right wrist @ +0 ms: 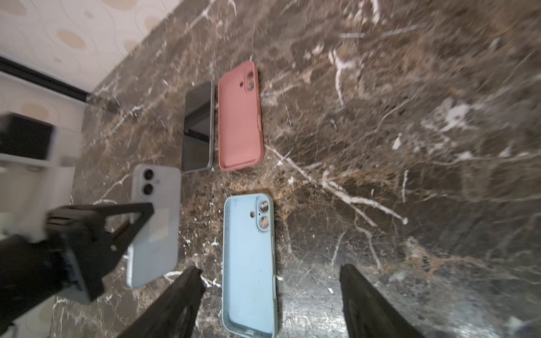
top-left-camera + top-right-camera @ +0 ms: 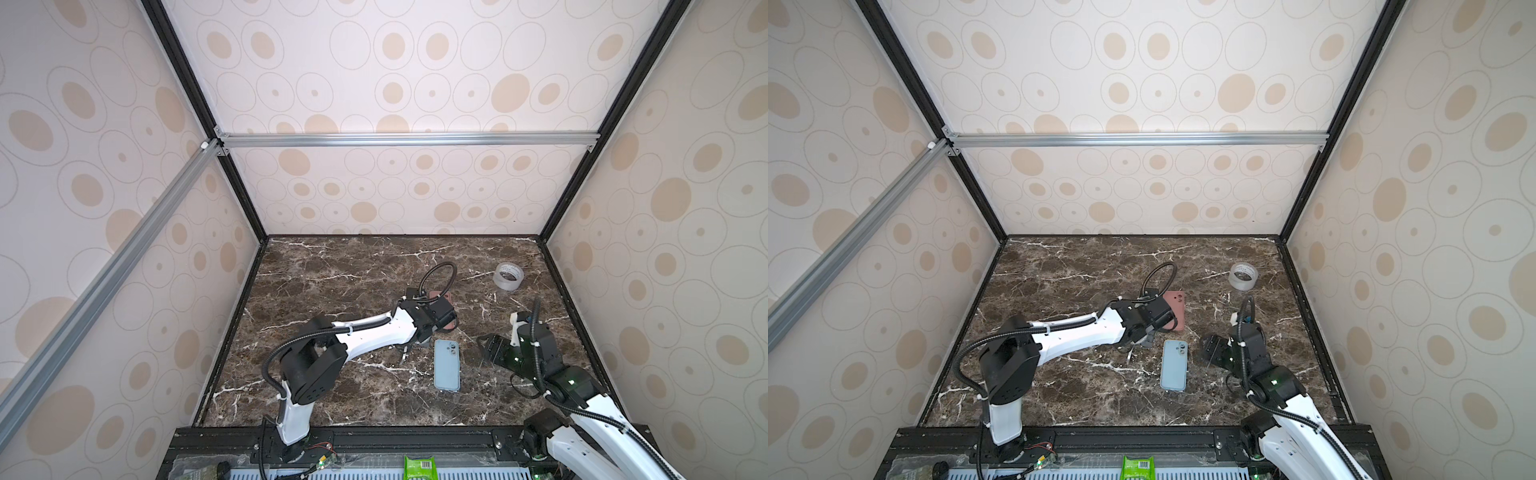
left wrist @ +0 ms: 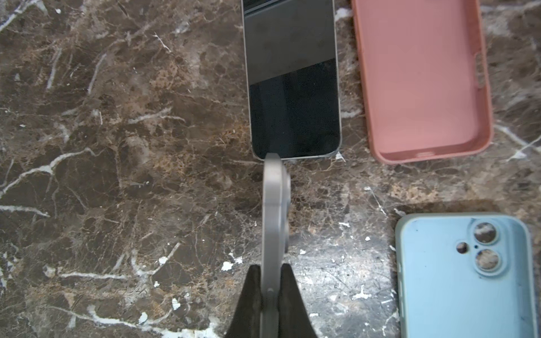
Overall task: Take the phone out of the phone case
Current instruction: Place the phone case at the bottom-center of the table, then place the phone at the center of the table.
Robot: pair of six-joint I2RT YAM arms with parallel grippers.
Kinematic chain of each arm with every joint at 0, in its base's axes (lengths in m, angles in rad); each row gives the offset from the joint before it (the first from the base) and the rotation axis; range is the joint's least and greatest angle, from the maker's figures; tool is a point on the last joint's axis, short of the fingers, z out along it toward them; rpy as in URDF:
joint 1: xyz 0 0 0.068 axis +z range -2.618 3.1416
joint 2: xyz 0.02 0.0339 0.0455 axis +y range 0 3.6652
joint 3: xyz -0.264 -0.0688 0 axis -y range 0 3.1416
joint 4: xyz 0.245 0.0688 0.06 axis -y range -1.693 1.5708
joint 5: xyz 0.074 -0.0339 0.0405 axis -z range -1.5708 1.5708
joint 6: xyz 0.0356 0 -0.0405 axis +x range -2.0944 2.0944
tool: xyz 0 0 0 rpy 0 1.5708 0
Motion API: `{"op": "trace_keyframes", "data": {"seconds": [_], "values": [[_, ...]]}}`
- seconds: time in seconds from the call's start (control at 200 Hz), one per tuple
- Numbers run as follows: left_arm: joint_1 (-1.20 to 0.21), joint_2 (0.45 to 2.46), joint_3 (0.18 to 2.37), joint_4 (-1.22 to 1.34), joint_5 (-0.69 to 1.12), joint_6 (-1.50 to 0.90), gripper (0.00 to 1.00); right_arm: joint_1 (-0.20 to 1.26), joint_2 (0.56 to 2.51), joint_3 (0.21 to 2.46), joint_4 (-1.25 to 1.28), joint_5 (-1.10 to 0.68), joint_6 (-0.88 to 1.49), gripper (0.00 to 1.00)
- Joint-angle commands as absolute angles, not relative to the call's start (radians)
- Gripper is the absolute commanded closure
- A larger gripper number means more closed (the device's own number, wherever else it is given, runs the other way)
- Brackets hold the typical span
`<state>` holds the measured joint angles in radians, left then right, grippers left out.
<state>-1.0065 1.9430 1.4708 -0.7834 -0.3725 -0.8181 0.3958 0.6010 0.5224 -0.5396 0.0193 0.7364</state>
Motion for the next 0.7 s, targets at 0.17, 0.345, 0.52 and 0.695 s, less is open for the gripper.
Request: {"op": "trace_keyframes", "data": {"seconds": [0.17,0.345,0.52,0.695], "values": [[-1.046,2.026,1.591,-0.932,-0.465,-0.925,1.0,0.39,0.572,0.58,-0.672,0.096,0.699,0.23],[-1.057,2.053,1.612,-0.954,-0.464,-0.948,1.0,0.39,0.561,0.574,-0.673,0.088,0.697,0.23],[-1.064,2.065,1.627,-0.951,-0.462,-0.962,0.95,0.389,0.551,0.571,-0.681,0.084,0.685,0.23],[-1.066,2.063,1.618,-0.921,-0.448,-0.965,0.95,0.389,0.536,0.561,-0.685,0.077,0.688,0.23]]}}
